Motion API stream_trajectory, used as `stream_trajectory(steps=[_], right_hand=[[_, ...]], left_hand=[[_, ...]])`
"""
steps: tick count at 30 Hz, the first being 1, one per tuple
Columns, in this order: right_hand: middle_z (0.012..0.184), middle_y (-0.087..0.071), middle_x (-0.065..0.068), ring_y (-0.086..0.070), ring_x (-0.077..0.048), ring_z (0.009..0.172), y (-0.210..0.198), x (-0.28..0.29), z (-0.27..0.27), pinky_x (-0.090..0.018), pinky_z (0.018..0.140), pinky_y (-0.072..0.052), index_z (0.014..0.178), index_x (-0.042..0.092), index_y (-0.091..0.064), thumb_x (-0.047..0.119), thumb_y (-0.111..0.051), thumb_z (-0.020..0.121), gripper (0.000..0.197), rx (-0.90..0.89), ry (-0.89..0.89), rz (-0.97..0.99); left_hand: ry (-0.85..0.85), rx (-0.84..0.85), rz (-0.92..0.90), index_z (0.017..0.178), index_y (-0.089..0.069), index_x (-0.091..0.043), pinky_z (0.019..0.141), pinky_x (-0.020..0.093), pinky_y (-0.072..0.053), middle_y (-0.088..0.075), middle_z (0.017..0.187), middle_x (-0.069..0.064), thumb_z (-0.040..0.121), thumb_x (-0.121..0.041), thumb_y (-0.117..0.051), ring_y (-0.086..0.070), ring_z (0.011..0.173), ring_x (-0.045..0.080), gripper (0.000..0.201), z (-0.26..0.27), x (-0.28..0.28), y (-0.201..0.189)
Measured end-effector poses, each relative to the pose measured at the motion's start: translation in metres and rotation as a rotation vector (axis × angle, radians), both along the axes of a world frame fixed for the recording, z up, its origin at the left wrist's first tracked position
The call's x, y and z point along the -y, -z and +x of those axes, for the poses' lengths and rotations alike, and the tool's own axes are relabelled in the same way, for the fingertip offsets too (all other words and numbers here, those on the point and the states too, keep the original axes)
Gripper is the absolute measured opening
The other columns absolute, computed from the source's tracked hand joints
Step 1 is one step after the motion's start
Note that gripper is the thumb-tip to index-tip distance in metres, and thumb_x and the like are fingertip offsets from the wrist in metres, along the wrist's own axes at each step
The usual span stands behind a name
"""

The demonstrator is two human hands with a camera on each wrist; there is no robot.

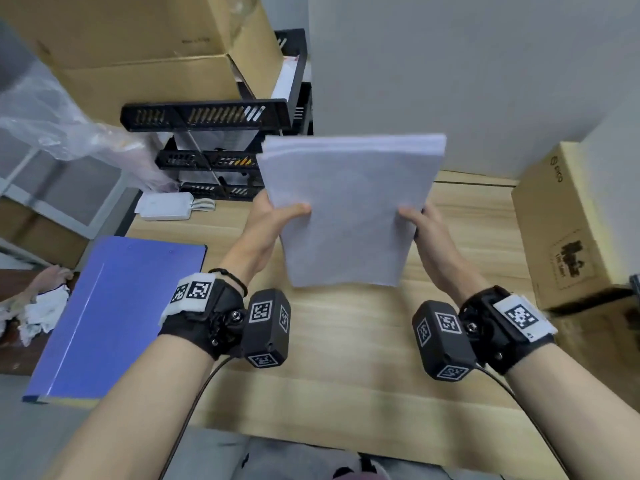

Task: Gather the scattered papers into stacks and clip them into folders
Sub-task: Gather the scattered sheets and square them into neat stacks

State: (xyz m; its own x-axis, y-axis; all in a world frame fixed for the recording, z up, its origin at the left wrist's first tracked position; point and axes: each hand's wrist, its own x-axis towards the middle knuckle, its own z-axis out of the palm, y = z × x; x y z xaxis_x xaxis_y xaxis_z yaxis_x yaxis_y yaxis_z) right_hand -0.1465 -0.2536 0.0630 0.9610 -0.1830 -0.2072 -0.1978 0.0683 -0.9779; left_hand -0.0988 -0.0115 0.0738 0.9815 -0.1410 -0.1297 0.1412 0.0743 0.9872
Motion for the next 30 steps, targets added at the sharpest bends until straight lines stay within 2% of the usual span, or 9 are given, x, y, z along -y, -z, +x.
stream_trajectory(steps=[3,6,10,13,15,17,20,24,30], right_hand=[[0.104,-0.069,0.003,-0.063,-0.005,0.09,0.024,0.005,-0.014,-0.025,0.077,-0.046,0.115,0.008,-0.063,0.002,-0.048,0.087,0.033,-0.044,0.031,-0.059],[0.1,-0.068,0.01,-0.063,0.004,0.084,0.035,0.004,-0.023,-0.01,0.069,-0.047,0.107,0.017,-0.064,0.001,-0.046,0.091,0.029,-0.056,0.012,-0.059],[0.106,-0.067,0.011,-0.062,0.008,0.084,0.042,-0.001,-0.024,-0.005,0.065,-0.046,0.12,0.014,-0.06,0.004,-0.045,0.095,0.03,-0.101,-0.038,-0.04],[0.105,-0.067,0.011,-0.063,0.01,0.079,0.037,-0.005,-0.02,-0.007,0.064,-0.046,0.119,0.014,-0.058,0.005,-0.048,0.093,0.03,-0.087,-0.015,0.014],[0.101,-0.067,0.01,-0.063,0.007,0.078,0.028,-0.004,-0.017,-0.011,0.067,-0.047,0.116,0.014,-0.059,0.007,-0.051,0.087,0.03,-0.047,0.005,0.036],[0.1,-0.066,0.008,-0.062,0.002,0.084,0.019,-0.002,-0.014,-0.012,0.07,-0.047,0.115,0.013,-0.059,0.012,-0.05,0.076,0.04,-0.009,0.008,0.028],[0.105,-0.062,0.004,-0.057,-0.008,0.094,0.02,0.003,-0.01,-0.021,0.078,-0.045,0.119,0.013,-0.056,0.013,-0.048,0.071,0.049,-0.012,0.021,0.029],[0.105,-0.061,0.002,-0.053,-0.012,0.095,0.034,0.007,-0.011,-0.023,0.078,-0.041,0.119,0.005,-0.057,0.009,-0.047,0.073,0.047,-0.093,-0.038,-0.001],[0.114,-0.059,0.006,-0.055,-0.005,0.1,0.043,-0.006,-0.009,-0.02,0.078,-0.043,0.13,0.015,-0.047,-0.003,-0.043,0.087,0.048,-0.125,0.0,0.01]], left_hand=[[-0.068,-0.088,0.066,0.115,-0.061,-0.006,0.073,0.02,-0.052,-0.072,0.104,0.002,0.074,0.0,-0.073,-0.067,0.093,0.013,0.042,-0.013,0.004,0.027],[-0.127,-0.145,0.056,0.113,-0.063,-0.008,0.075,0.023,-0.052,-0.072,0.107,0.004,0.067,-0.01,-0.07,-0.067,0.094,0.014,0.046,-0.024,0.006,0.047],[-0.19,-0.185,0.082,0.108,-0.066,-0.006,0.078,0.026,-0.051,-0.072,0.101,0.002,0.072,-0.006,-0.062,-0.065,0.091,0.016,0.036,-0.031,0.014,0.056],[-0.249,-0.184,0.084,0.102,-0.066,-0.006,0.074,0.026,-0.049,-0.072,0.094,0.001,0.074,-0.002,-0.058,-0.063,0.087,0.017,0.029,-0.028,0.02,0.05],[-0.277,-0.152,0.058,0.098,-0.065,-0.006,0.069,0.024,-0.049,-0.07,0.091,0.001,0.068,-0.004,-0.057,-0.063,0.083,0.015,0.031,-0.024,0.022,0.041],[-0.256,-0.105,0.044,0.095,-0.063,-0.005,0.065,0.021,-0.05,-0.068,0.09,0.003,0.065,-0.003,-0.055,-0.062,0.08,0.013,0.032,-0.02,0.022,0.03],[-0.216,-0.065,0.071,0.096,-0.061,-0.005,0.066,0.018,-0.049,-0.066,0.09,0.002,0.074,0.009,-0.05,-0.06,0.081,0.01,0.029,-0.018,0.019,0.027],[-0.251,-0.089,0.095,0.109,-0.06,0.0,0.065,0.011,-0.048,-0.065,0.092,0.0,0.074,0.016,-0.044,-0.058,0.082,0.008,0.042,-0.023,0.019,0.041],[-0.271,-0.15,0.079,0.089,-0.057,-0.011,0.055,0.01,-0.045,-0.061,0.082,-0.004,0.074,0.016,-0.042,-0.055,0.073,0.005,0.034,-0.026,0.027,0.045]])
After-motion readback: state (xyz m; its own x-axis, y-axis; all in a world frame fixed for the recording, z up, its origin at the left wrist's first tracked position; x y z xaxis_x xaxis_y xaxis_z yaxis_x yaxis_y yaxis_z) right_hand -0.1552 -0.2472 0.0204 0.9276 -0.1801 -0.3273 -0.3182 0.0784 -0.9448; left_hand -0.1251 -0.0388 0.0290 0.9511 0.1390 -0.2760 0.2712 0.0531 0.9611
